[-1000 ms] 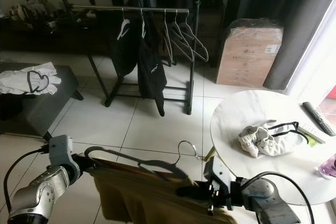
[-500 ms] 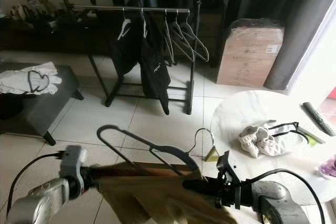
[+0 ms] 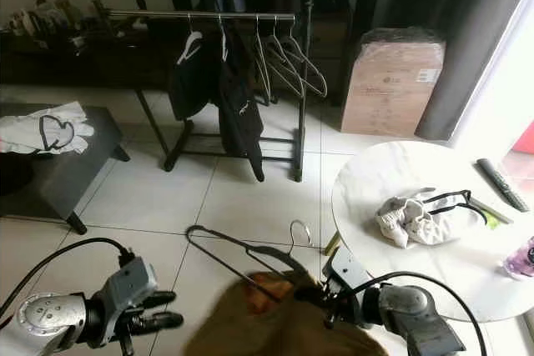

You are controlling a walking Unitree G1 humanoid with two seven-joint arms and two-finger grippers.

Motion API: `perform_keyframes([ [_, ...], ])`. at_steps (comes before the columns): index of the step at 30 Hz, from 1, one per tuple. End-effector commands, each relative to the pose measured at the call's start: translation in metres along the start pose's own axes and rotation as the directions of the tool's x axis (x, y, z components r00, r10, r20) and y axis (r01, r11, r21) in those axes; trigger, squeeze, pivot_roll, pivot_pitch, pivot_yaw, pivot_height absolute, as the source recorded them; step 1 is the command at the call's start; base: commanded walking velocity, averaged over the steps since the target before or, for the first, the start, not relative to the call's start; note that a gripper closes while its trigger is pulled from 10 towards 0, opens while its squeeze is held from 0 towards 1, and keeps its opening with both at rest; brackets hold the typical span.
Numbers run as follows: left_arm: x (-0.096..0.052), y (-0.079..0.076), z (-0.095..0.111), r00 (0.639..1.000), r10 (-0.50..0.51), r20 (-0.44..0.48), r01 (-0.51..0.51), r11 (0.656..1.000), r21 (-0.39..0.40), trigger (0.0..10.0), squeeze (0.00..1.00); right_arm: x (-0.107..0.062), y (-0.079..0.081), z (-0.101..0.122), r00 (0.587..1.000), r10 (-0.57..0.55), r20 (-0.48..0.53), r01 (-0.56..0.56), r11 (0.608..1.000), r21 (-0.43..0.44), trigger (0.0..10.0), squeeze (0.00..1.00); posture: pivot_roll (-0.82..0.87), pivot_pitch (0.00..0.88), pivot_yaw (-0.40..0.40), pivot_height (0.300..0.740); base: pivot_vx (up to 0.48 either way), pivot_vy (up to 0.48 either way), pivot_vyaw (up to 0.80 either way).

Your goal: Hang hanger

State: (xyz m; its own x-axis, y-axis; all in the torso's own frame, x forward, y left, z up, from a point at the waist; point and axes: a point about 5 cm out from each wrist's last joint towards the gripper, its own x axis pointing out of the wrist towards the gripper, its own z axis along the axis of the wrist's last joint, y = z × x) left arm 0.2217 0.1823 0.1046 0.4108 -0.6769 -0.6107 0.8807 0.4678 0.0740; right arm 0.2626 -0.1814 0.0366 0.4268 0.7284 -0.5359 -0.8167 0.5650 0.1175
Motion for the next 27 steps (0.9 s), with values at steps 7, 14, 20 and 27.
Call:
perform_keyframes([
  [7, -0.004, 0.010, 0.016, 0.997, 0.043, 0.065, -0.047, 0.998, 0.052, 10.0, 1.00, 0.005, 0.010, 0.005, 0.996, 0.093, -0.004, -0.093, 0.994, -0.050, 0.0, 0.00, -0.05, 0.084, 0.024, 0.740, 0.000, 0.000, 0.00],
  [14, -0.011, 0.000, 0.031, 0.984, -0.127, 0.125, 0.118, 0.990, 0.072, 10.0, 1.00, 0.004, 0.029, -0.007, 0.949, 0.277, -0.153, -0.296, 0.948, -0.119, 0.0, 0.00, -0.05, 0.064, 0.030, 0.740, 0.000, 0.000, 0.00],
  [20, 0.001, -0.006, 0.028, 0.966, -0.236, 0.103, 0.225, 0.968, 0.108, 10.0, 1.00, 0.009, 0.038, -0.006, 0.922, 0.343, -0.180, -0.369, 0.919, -0.137, 0.0, 0.00, -0.06, 0.066, 0.033, 0.740, 0.000, 0.000, 0.00],
  [27, 0.015, -0.012, 0.024, 0.939, -0.342, 0.027, 0.330, 0.922, 0.205, 10.0, 0.00, 0.008, 0.042, 0.004, 0.909, 0.386, -0.155, -0.409, 0.899, -0.156, 0.0, 0.00, -0.07, 0.081, 0.035, 0.740, 0.000, 0.000, 0.00],
])
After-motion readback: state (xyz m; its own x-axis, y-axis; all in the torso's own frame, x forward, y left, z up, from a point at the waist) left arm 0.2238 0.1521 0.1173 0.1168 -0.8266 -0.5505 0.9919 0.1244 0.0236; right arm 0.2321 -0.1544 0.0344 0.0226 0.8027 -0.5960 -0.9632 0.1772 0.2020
